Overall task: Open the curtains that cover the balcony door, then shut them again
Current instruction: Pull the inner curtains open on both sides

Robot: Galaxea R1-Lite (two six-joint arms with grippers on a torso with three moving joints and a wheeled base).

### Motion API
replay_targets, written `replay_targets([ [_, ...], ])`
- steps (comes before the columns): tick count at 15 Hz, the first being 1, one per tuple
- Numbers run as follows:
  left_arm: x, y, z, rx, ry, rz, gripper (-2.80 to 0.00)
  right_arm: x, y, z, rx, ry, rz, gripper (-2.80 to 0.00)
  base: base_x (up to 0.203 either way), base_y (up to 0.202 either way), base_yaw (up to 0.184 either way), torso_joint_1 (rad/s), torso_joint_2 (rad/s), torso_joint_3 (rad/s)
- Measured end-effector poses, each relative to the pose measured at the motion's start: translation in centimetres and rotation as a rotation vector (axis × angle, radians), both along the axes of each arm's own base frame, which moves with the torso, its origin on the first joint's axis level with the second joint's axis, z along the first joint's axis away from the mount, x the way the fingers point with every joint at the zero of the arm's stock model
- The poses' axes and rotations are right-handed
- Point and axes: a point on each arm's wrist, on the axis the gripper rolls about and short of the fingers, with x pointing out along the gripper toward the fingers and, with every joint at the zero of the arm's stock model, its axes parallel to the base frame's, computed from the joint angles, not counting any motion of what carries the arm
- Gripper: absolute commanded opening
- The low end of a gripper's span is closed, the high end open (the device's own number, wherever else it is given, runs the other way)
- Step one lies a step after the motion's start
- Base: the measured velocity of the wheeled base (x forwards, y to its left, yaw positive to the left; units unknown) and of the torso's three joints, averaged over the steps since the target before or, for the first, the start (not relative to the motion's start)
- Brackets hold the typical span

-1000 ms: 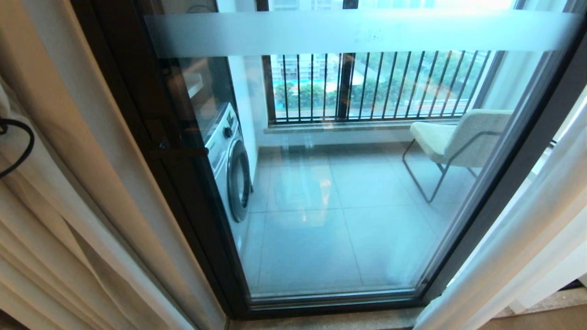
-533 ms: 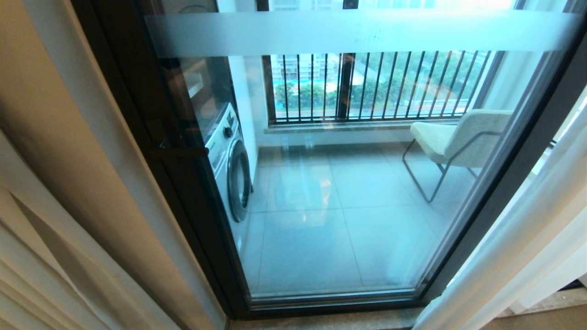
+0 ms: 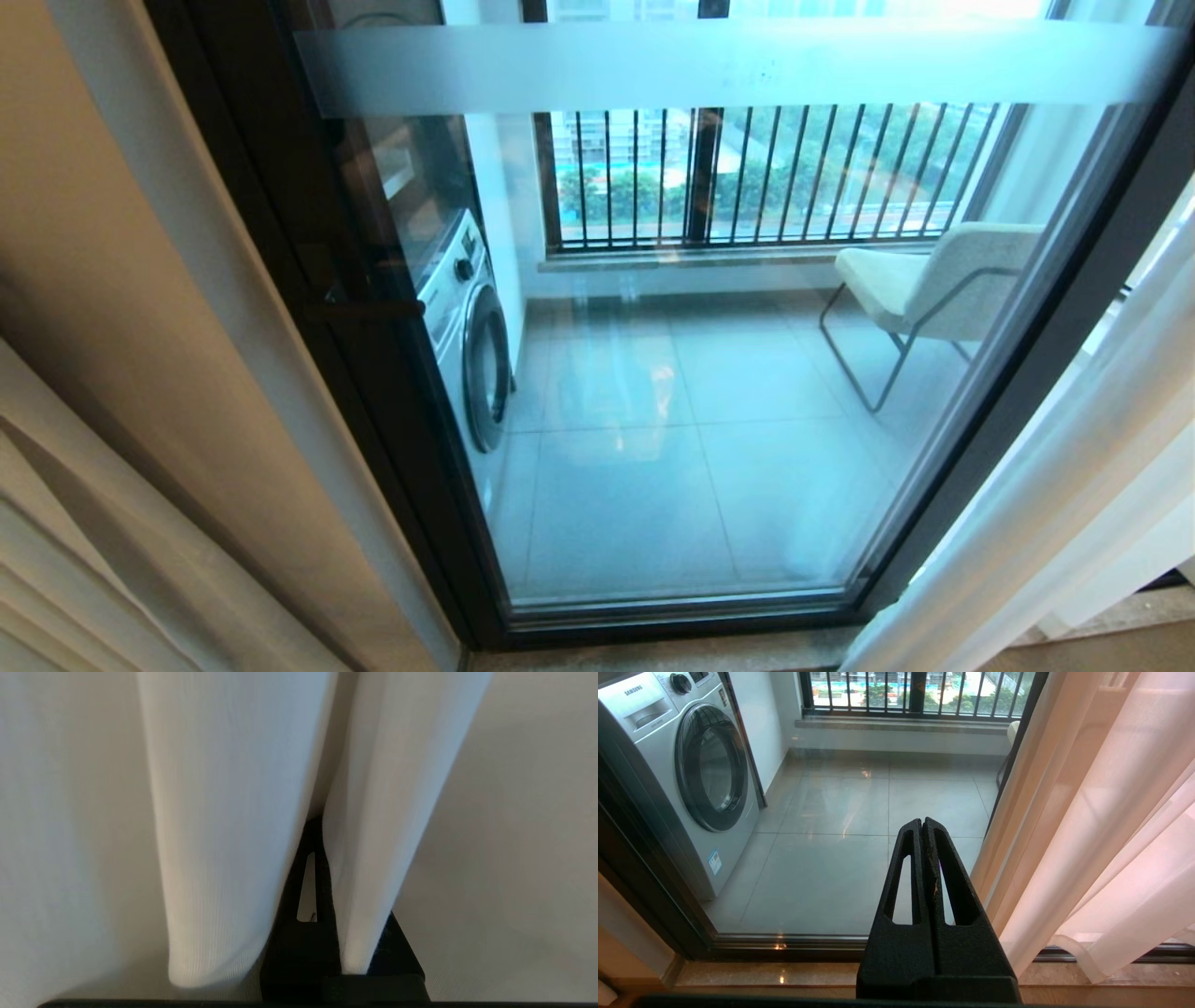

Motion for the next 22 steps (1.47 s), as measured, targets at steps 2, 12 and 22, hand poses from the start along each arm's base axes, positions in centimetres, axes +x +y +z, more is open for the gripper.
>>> replay_targets([
  [2,0.2,1.2,-0.2,0.001,-0.001,0.023,-2.80,0.0,0.0,0.0,0.000,0.000,0.000,-2.80,0.000,0.000,0.000,0.000,0.00,0.000],
  [12,-0.1,6.8,-1.0,0.020,-0.019,0.131,-2.80,0.0,0.0,0.0,0.000,0.000,0.000,-2.80,0.000,0.000,0.000,0.000,0.00,0.000],
  [22,-0.2,7.6,-1.5,0.012,-0.010,0.147,-2.80,0.0,0.0,0.0,0.000,0.000,0.000,-2.80,0.000,0.000,0.000,0.000,0.00,0.000],
])
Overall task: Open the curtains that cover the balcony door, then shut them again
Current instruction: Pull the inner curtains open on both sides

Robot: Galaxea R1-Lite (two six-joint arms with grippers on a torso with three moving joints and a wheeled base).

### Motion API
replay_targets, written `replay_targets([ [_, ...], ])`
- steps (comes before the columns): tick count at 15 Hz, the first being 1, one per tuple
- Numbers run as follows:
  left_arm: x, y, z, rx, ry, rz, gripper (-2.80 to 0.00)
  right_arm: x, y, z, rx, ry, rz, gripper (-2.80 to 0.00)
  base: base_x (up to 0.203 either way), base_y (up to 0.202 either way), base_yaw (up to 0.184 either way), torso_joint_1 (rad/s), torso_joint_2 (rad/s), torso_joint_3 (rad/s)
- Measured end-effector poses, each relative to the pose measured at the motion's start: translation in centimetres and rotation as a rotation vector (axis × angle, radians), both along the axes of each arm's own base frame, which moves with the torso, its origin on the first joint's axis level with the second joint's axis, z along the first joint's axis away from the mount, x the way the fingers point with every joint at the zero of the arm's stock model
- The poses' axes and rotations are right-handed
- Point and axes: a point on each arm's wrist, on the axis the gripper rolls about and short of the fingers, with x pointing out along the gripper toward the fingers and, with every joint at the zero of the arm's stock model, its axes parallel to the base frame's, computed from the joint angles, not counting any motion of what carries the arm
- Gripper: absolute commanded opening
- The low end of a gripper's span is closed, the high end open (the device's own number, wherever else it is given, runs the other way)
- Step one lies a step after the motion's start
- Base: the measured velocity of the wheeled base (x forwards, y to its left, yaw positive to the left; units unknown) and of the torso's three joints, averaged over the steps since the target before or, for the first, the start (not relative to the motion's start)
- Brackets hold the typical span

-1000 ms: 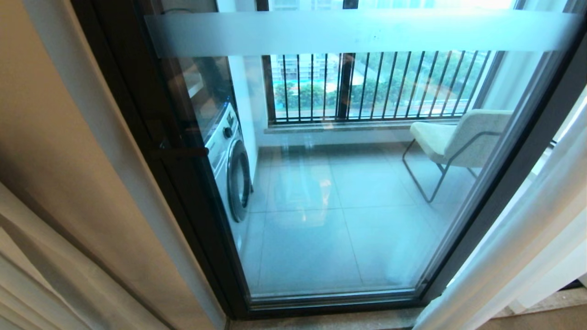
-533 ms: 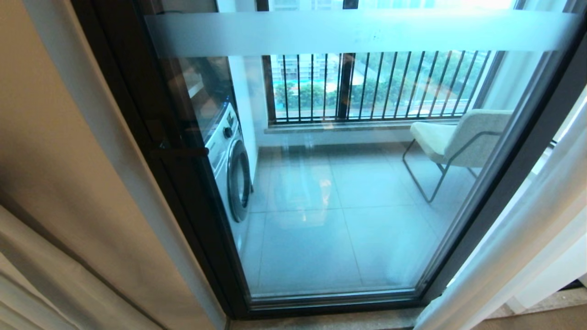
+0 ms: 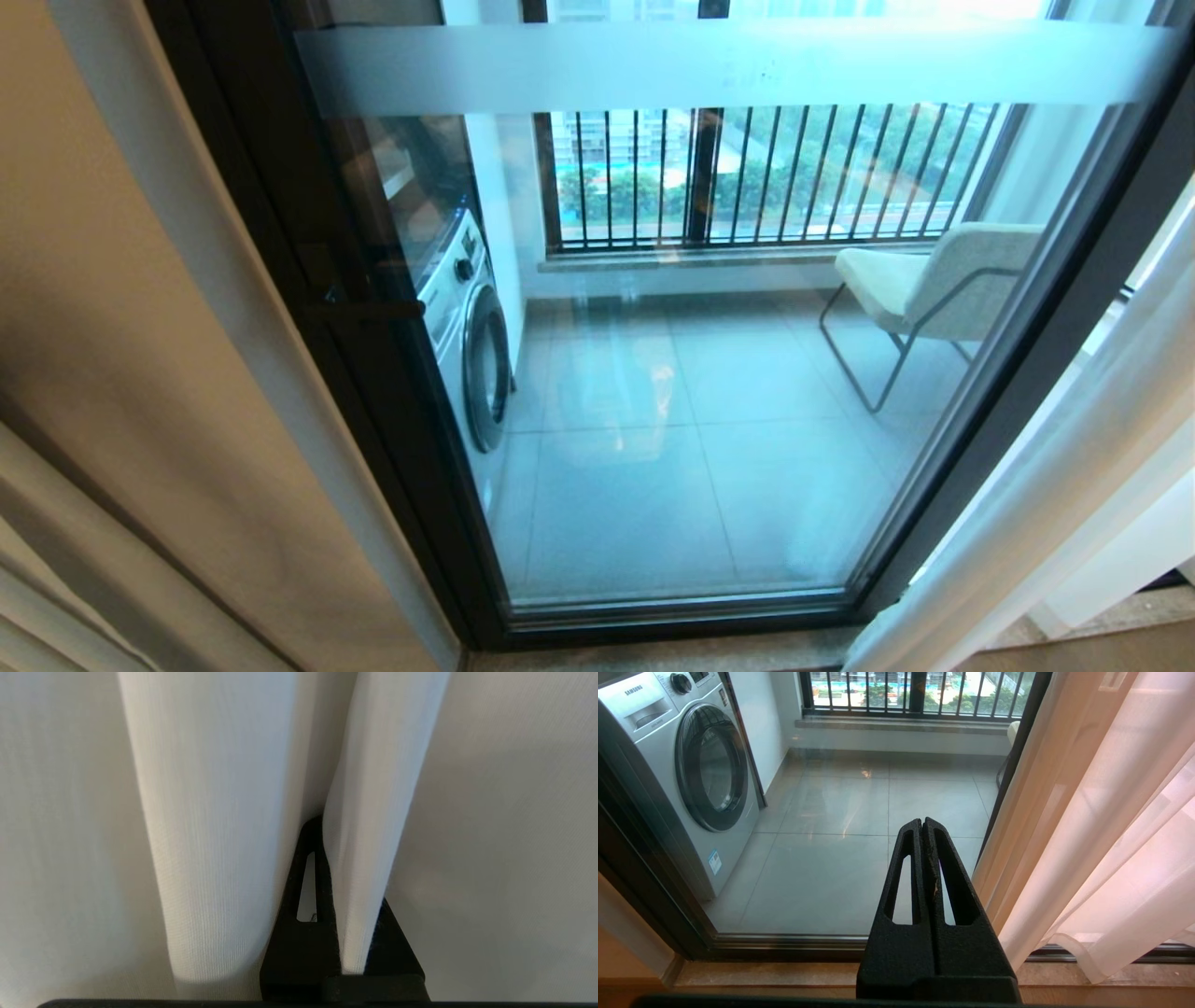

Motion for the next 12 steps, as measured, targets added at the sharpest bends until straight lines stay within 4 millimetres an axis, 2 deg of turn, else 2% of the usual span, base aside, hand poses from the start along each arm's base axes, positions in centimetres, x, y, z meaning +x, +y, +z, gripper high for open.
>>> replay_targets([
  [12,0.0,-1.3,1.5,0.033,-0.026,-0.024,-2.80,0.0,0.0,0.0,0.000,0.000,0.000,-2.80,0.000,0.000,0.000,0.000,0.00,0.000],
])
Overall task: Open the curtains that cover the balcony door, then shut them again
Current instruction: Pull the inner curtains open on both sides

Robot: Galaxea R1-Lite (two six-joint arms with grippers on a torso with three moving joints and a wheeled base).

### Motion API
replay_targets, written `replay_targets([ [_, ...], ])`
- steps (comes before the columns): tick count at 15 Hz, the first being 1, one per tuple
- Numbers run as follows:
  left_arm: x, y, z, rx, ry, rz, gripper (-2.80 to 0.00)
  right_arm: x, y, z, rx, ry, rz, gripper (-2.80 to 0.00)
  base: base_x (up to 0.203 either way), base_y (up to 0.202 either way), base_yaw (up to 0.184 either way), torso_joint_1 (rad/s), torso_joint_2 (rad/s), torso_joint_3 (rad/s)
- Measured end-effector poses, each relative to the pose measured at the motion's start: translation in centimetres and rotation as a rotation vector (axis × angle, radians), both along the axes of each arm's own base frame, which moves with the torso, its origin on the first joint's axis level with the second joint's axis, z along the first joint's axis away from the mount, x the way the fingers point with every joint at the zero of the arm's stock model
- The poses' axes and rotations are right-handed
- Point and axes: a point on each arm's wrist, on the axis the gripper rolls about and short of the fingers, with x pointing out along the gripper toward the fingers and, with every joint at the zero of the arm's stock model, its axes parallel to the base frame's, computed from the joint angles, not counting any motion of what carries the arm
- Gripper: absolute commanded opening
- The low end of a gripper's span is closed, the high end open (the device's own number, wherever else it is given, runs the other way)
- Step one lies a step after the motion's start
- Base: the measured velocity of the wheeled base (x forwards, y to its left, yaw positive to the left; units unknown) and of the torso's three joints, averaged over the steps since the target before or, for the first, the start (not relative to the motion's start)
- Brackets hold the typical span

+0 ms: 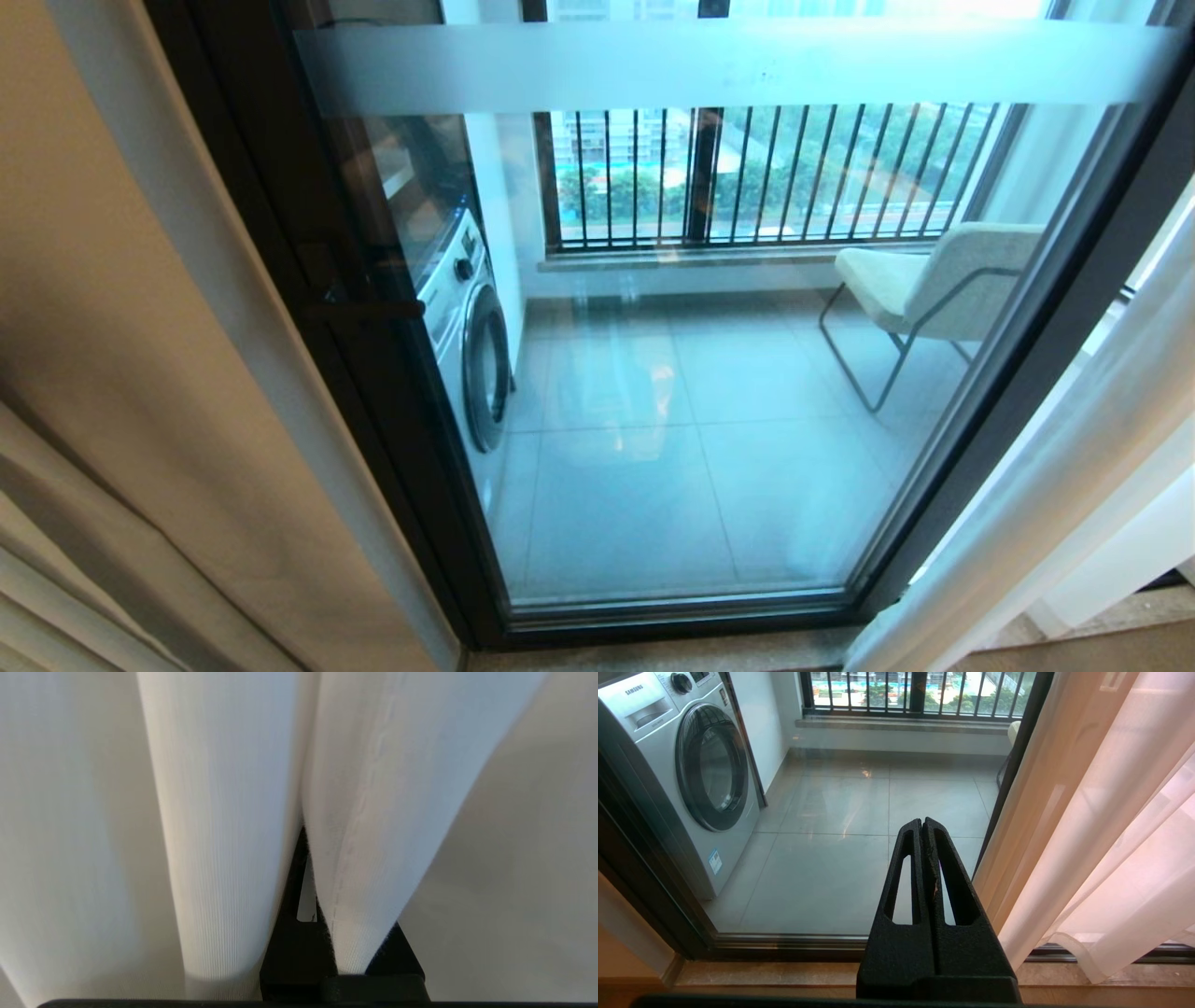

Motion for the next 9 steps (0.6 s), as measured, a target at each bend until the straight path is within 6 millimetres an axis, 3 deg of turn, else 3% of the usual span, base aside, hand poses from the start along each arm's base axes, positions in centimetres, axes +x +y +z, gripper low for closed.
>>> replay_targets([
  [8,-0.22,-0.47,0.79,0.018,-0.015,-0.005,-2.80,0.00,0.00,0.00,0.000,0.000,-0.001,-2.80,0.000,0.000,0.000,0.000,0.00,0.000],
  [9,-0.25,-0.51,0.85,0.019,-0.016,-0.005,0.00,0.00,0.00,0.00,0.000,0.000,-0.001,-2.80,0.000,0.000,0.000,0.000,0.00,0.000],
])
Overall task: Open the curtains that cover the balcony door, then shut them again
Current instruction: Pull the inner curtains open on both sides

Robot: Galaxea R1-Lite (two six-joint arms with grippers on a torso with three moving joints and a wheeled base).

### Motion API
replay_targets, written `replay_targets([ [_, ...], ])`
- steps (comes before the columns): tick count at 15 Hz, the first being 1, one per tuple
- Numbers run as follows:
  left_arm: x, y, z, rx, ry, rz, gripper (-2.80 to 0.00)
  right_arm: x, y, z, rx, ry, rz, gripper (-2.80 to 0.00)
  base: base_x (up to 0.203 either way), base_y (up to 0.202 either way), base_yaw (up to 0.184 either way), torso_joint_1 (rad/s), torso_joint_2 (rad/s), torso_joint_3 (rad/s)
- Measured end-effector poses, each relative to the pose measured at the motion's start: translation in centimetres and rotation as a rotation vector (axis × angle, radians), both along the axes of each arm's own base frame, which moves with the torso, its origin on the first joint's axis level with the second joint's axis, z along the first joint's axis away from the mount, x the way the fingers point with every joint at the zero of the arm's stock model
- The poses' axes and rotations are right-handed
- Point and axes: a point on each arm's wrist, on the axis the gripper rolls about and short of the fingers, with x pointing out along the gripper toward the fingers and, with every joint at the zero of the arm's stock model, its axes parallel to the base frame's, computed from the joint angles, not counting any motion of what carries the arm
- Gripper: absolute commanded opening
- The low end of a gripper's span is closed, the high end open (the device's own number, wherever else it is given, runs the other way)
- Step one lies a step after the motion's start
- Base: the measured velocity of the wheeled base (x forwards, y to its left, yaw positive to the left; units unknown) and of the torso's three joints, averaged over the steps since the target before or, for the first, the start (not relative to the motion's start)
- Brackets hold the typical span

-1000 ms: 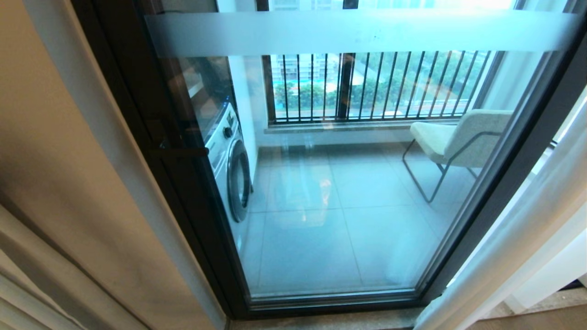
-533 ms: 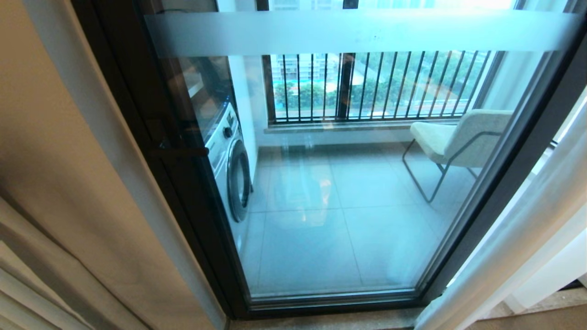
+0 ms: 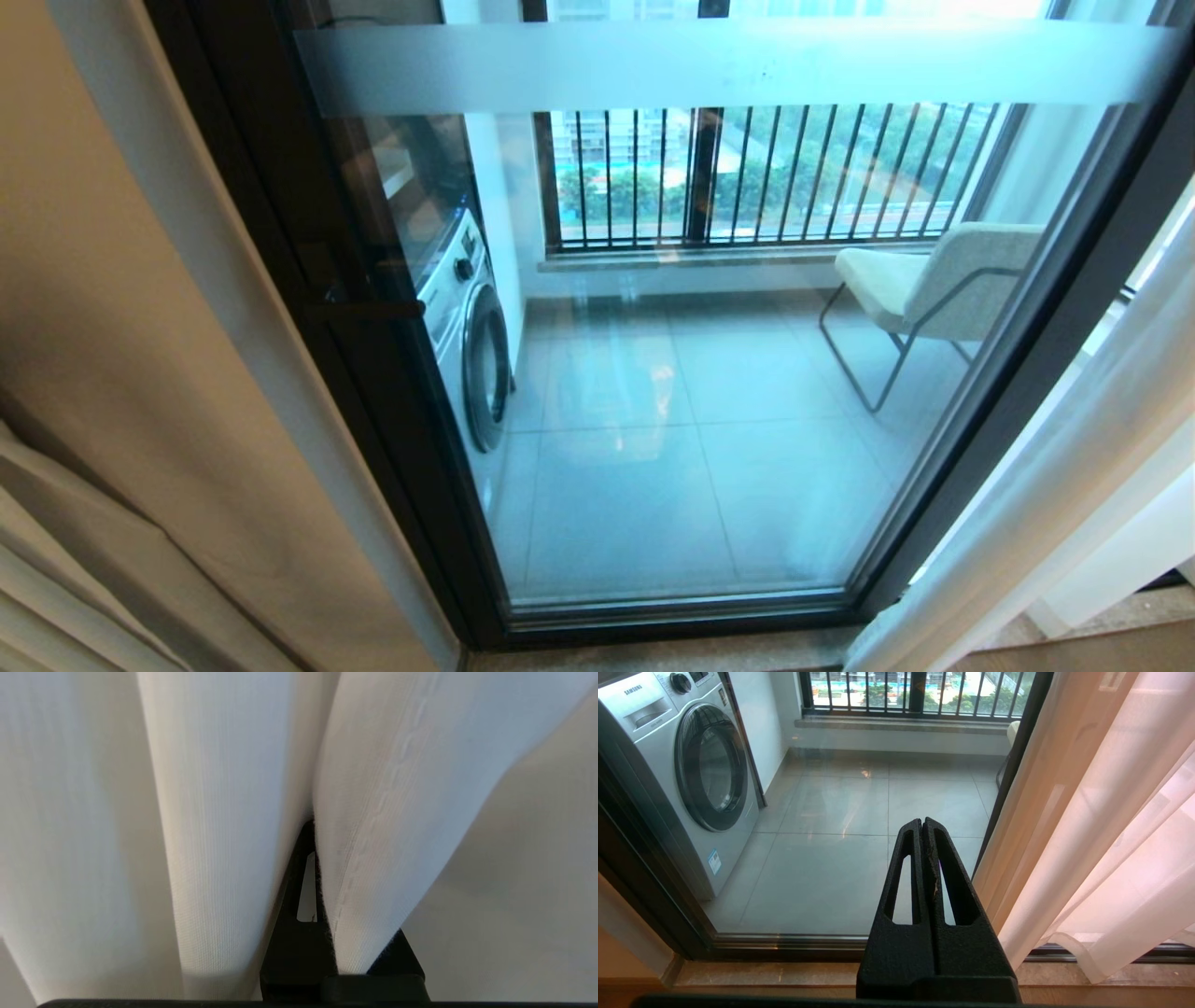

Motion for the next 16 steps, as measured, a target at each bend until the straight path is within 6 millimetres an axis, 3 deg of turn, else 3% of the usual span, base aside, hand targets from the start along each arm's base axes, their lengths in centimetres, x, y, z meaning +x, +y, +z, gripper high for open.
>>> replay_targets([
  [11,-0.2,-0.5,0.4,0.011,-0.005,-0.005,0.00,0.0,0.0,0.0,0.000,0.000,0.000,-2.80,0.000,0.000,0.000,0.000,0.00,0.000],
  [16,-0.7,-1.9,0.1,-0.005,0.014,-0.018,0.00,0.0,0.0,0.0,0.000,0.000,0.001,-2.80,0.000,0.000,0.000,0.000,0.00,0.000],
])
